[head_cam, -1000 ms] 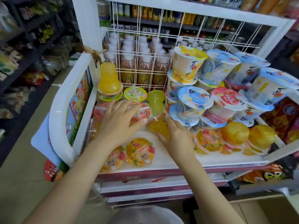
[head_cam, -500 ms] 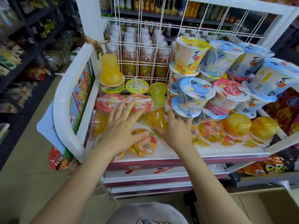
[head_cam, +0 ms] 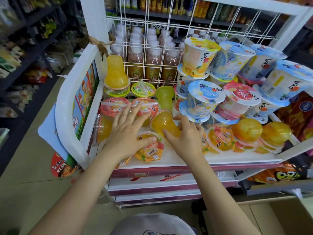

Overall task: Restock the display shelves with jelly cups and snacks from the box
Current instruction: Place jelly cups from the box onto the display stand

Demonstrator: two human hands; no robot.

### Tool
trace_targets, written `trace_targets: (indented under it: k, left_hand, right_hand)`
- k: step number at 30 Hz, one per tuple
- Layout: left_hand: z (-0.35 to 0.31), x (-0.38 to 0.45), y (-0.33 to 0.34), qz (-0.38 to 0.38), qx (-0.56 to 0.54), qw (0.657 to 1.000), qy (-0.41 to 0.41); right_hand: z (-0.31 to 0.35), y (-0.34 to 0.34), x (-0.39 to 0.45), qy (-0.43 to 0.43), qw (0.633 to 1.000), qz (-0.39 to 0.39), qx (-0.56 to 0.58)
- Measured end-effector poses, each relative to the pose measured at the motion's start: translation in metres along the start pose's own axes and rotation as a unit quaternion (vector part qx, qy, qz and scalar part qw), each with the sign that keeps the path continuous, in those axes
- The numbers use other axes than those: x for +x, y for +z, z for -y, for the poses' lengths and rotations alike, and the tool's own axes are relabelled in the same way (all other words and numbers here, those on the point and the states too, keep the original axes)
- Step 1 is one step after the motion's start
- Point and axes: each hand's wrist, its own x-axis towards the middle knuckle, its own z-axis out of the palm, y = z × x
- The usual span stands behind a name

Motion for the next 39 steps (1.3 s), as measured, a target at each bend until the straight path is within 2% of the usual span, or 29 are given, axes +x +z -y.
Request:
trace_targets:
  k: [3,12,17,19,22,26,29,32,34,36,39]
  left_hand:
    - [-0.001,0.0,-0.001,0.002,0.002,1.0,-0.001]
    - [-0.002,0.0,-0.001,0.005,0.002,1.0,-0.008]
    - [-0.002,0.001,-0.002,0.009,0.009,1.0,-0.012]
    - [-0.002,0.0,-0.003,0.006,0.002,1.0,-0.011]
    - [-0.007,0.0,-0.006,-0.004,-0.046,0.999,-0.025]
    - [-0.022,0.002,-0.025,-0.088,-0.241,0.966,-0.04]
    - [-0.031,0.009,-0.04,-0.122,-0.248,0.961,-0.002]
    - [-0.03,0.019,-0.045,-0.144,-0.246,0.958,-0.022]
    - [-0.026,0.021,-0.048,-0.18,-0.278,0.942,-0.046]
    - [-0.021,0.023,-0.05,-0.217,-0.328,0.917,-0.063]
    - [-0.012,0.027,-0.049,-0.231,-0.368,0.899,-0.06]
  right_hand:
    - [0.001,-0.001,-0.001,-0.002,1.0,-0.01,0.015]
    - [0.003,-0.013,0.008,0.012,0.982,-0.077,0.174]
    - [0.004,-0.01,0.014,-0.014,0.973,-0.071,0.221]
    - [0.004,-0.006,0.017,0.002,0.964,-0.069,0.255]
    - [0.008,-0.007,0.024,0.012,0.955,-0.064,0.288]
    - [0.023,-0.017,0.037,0.013,0.93,-0.019,0.366]
    - [0.039,-0.027,0.049,0.009,0.913,-0.003,0.407]
    - [0.049,-0.029,0.064,0.047,0.884,0.033,0.464]
    - [0.055,-0.031,0.072,0.067,0.861,0.084,0.496]
    - [0.06,-0.032,0.075,0.078,0.833,0.169,0.521]
    - [0.066,-0.028,0.073,0.083,0.8,0.252,0.538]
